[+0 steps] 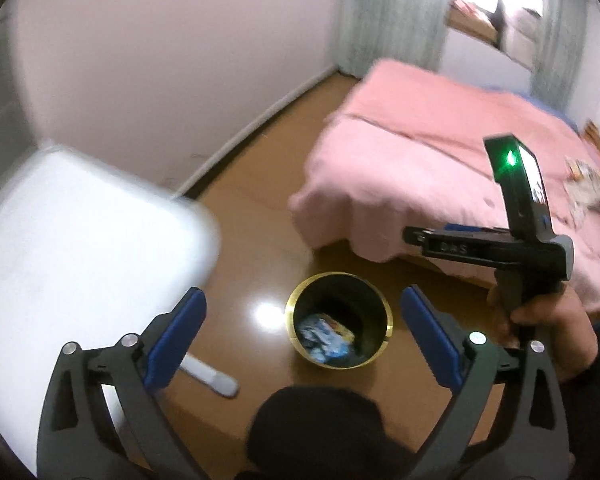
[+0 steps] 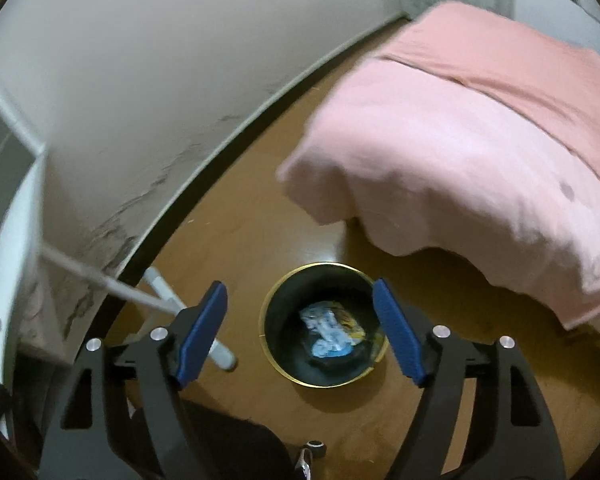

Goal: Collect trash
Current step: 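Return both tools to the desk above the remaining trash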

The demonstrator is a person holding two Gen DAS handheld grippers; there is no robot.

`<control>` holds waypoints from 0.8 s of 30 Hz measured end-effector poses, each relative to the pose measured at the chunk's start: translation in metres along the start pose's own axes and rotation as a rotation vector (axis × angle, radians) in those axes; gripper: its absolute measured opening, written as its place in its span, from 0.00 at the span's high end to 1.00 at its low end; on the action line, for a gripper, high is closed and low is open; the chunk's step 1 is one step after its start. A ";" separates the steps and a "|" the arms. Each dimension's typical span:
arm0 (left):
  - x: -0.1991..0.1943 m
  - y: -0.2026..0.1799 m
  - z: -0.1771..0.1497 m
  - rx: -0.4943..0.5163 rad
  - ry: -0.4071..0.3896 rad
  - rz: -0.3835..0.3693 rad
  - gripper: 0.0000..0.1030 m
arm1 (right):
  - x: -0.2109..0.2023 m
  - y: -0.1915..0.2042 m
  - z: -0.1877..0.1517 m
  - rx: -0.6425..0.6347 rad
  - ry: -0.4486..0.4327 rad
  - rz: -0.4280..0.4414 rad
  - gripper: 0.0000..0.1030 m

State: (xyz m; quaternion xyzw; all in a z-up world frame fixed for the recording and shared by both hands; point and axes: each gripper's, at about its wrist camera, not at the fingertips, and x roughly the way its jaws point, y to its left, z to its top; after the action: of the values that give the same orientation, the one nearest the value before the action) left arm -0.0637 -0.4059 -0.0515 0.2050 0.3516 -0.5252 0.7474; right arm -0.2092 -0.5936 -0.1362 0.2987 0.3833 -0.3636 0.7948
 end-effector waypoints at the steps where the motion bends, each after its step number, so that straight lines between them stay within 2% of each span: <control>1: -0.013 0.013 -0.004 -0.021 -0.013 0.020 0.07 | -0.008 0.016 -0.001 -0.033 -0.014 0.013 0.29; 4: -0.063 0.069 -0.027 -0.099 -0.057 0.115 0.07 | -0.034 0.072 -0.008 -0.142 -0.052 0.073 0.29; 8: -0.129 0.152 -0.069 -0.227 -0.091 0.292 0.07 | -0.065 0.157 -0.026 -0.291 -0.076 0.201 0.29; 11: -0.175 0.205 -0.104 -0.339 -0.110 0.395 0.07 | -0.079 0.227 -0.043 -0.379 -0.062 0.322 0.29; 14: -0.213 0.245 -0.139 -0.432 -0.121 0.490 0.07 | -0.086 0.306 -0.069 -0.494 -0.011 0.442 0.29; 18: -0.242 0.275 -0.183 -0.539 -0.113 0.541 0.07 | -0.083 0.407 -0.107 -0.630 0.093 0.562 0.30; 22: -0.258 0.286 -0.216 -0.596 -0.108 0.549 0.07 | -0.075 0.476 -0.135 -0.700 0.141 0.574 0.33; 24: -0.261 0.290 -0.226 -0.622 -0.110 0.548 0.07 | -0.071 0.493 -0.144 -0.708 0.155 0.571 0.34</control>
State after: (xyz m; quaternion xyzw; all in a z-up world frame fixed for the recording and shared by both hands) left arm 0.0830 0.0193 -0.0275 0.0271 0.3853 -0.1861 0.9034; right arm 0.1004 -0.1857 -0.0570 0.1286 0.4444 0.0466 0.8853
